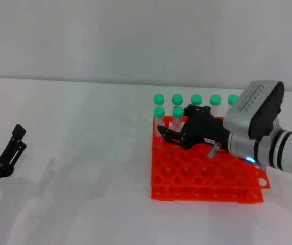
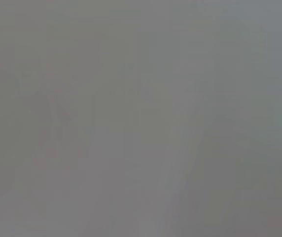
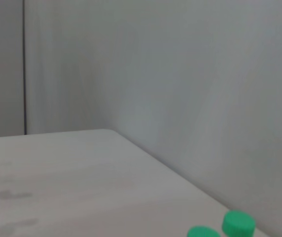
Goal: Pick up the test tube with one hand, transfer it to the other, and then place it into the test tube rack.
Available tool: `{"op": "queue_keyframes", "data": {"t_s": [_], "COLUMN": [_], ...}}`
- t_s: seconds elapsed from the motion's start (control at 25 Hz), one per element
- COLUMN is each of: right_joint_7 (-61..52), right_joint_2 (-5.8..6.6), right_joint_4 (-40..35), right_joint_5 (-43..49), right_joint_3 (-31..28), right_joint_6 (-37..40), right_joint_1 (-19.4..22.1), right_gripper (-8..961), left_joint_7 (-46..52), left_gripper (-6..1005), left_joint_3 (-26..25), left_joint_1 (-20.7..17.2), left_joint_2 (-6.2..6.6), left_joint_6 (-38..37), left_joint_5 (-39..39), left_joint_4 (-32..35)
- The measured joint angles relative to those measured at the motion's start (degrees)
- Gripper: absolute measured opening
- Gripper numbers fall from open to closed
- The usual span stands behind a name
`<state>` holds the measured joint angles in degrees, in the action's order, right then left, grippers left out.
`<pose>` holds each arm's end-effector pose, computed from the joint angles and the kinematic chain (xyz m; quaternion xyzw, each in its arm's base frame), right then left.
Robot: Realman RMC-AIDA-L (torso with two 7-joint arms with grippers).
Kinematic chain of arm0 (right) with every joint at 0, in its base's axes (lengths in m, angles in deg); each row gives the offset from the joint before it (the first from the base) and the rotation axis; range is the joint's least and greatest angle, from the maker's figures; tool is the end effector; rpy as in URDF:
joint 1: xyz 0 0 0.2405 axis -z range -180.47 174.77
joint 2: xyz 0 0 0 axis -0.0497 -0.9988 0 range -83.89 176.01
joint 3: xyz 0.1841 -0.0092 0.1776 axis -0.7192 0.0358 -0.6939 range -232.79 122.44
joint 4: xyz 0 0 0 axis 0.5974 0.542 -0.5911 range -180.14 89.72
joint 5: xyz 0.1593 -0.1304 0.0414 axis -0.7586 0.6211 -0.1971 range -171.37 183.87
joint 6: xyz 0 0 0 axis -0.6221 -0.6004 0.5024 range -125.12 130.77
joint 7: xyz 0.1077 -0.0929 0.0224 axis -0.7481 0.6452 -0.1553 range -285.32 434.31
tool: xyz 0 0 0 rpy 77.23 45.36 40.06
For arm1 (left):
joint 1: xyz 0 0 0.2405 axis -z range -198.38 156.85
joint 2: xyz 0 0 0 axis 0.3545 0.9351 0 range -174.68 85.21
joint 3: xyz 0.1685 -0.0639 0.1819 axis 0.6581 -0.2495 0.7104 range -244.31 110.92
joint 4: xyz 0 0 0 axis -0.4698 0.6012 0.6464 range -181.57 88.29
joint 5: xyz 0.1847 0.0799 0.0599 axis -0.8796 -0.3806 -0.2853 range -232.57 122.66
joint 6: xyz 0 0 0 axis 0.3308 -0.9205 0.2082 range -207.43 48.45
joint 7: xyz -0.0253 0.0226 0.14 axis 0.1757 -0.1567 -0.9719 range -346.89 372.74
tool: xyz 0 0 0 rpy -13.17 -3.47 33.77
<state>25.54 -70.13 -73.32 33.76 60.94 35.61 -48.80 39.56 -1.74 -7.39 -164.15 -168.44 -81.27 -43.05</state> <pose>0.1536 0.4162 -0.1017 -0.9312 0.0961 0.1956 0.2922 -0.3550 0.2445 0.0165 -0.6677 -0.2338 -0.4073 0.5776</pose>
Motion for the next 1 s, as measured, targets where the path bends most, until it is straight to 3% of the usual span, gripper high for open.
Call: {"op": "queue_keyframes", "data": {"t_s": [0.64, 0.88, 1.0], "right_joint_7": [0.0, -1.3, -0.9], "right_joint_2": [0.77, 1.3, 1.33], "right_joint_4": [-1.2, -2.3, -2.3], "right_joint_5": [0.0, 0.5, 0.6], "right_joint_3": [-4.1, -6.9, -11.1], "right_joint_6": [5.5, 11.9, 17.4], "right_joint_1": [6.8, 11.1, 14.2], "right_gripper": [645, 643, 642], "left_joint_7": [0.0, -0.4, -0.5], "left_gripper": [780, 780, 780], "left_joint_3": [-0.3, -0.4, -0.4], "left_joint_1": [1.1, 1.8, 2.0], "left_joint_2": [-0.02, 0.03, -0.02], "left_joint_6": [0.4, 1.0, 1.9], "left_joint_5": [0.3, 2.9, 4.9], "left_joint_4": [0.2, -0.1, -0.1]}}
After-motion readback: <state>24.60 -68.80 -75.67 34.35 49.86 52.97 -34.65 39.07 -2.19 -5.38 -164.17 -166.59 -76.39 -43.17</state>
